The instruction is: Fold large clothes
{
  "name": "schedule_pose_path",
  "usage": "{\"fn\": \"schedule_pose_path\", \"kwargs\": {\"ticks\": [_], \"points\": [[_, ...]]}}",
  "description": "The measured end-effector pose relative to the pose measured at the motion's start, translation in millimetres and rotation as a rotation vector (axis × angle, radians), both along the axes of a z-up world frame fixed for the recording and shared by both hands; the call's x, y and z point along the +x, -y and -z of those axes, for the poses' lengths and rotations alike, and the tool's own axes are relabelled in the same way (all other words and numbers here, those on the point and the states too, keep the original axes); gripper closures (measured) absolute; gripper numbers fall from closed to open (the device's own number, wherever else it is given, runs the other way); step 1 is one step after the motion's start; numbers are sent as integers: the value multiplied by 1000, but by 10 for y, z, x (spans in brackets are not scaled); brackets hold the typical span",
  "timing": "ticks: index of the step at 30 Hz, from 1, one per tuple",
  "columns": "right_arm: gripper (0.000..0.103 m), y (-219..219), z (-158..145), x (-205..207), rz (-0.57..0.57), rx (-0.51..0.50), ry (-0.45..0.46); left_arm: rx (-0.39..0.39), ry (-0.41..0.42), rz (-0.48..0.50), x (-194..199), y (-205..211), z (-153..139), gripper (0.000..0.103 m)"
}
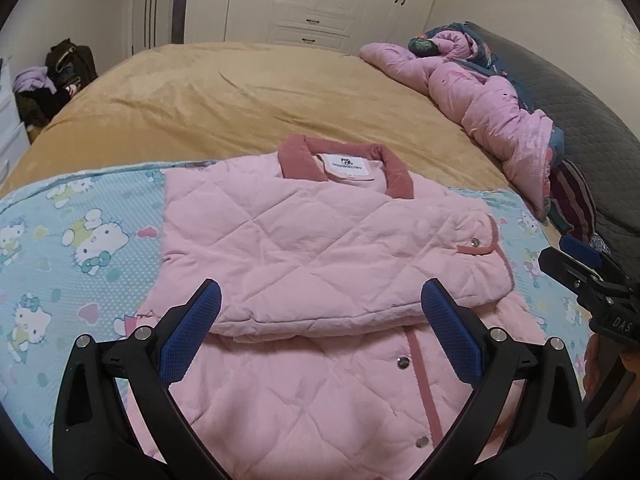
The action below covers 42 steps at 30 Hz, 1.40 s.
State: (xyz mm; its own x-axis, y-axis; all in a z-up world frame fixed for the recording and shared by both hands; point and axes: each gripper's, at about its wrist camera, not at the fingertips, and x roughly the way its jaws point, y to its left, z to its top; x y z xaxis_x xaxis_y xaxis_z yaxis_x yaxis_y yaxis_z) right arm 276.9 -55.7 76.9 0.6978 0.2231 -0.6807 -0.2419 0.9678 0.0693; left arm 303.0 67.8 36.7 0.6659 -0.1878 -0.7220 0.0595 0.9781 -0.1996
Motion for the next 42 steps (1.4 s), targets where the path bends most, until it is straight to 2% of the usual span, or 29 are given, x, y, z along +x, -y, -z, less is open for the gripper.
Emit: {"fn": "schedule_pose_path", "kwargs": {"ticks": [21,42], "points": [[4,64,-475,-789,-35,23,94,-9,96,30,-762,152,-418,9],[4,163,-518,-1416,-50,33,121,1,111,58,-1385,224,-351,9]]}}
